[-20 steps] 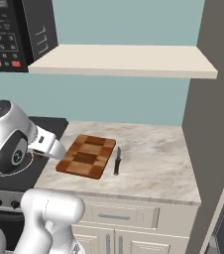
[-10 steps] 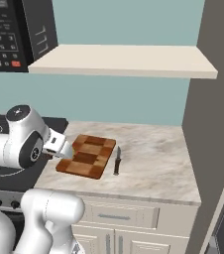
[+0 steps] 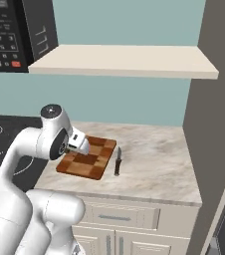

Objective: Retrieve the chicken drumstick from the fridge and place it on the cutting board.

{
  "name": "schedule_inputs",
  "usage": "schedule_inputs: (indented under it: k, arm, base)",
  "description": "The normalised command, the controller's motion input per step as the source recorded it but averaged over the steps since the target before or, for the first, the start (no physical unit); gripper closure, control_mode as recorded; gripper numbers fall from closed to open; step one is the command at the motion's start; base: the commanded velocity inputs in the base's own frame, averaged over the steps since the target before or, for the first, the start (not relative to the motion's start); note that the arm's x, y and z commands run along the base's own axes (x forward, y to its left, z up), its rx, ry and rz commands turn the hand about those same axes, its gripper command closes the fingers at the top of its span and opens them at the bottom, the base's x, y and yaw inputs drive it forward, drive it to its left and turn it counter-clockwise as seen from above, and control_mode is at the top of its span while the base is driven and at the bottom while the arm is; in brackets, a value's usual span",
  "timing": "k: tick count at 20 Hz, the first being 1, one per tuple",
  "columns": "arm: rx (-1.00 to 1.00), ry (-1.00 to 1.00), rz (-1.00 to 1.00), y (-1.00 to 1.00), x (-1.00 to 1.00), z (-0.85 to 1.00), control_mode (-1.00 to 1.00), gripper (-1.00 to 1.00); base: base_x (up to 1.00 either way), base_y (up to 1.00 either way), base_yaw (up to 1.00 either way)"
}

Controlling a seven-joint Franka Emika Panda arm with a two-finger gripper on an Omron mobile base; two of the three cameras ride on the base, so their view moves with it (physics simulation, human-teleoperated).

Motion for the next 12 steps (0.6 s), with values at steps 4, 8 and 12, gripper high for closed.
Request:
schedule_inputs:
  k: [4,8,12]
  arm:
    - [0.00,0.03,-0.07,0.01,0.49,-0.05,-1.00,1.00]
    - [0.00,0.01,-0.04,0.00,0.48,-0.28,-1.00,1.00]
    - [0.00,0.00,-0.03,0.00,0.42,-0.55,-1.00,1.00]
  base:
    - [0.00,0.00,0.00]
    - [0.00,0.00,0.00]
    - [0.00,0.00,0.00]
